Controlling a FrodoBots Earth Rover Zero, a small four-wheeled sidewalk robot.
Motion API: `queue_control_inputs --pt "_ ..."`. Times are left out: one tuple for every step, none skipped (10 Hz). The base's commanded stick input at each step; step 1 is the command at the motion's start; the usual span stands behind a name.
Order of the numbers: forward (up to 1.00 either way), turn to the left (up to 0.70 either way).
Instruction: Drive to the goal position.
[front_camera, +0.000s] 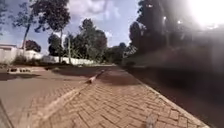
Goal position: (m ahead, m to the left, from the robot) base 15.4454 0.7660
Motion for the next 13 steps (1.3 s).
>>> queue_control_inputs --pt "0.70 0.00" --pt "0.70 0.00" --pt "0.70 0.00" --pt "0.70 0.00" --pt "0.70 0.00" --pt "0.70 0.00" --pt "0.70 -0.11" --pt "0.70 -0.35" --pt "0.70 -0.31" --pt "0.70 -0.21" --pt "0.70 -0.10" --pt "0.70 0.00" --pt "0.70 0.00"
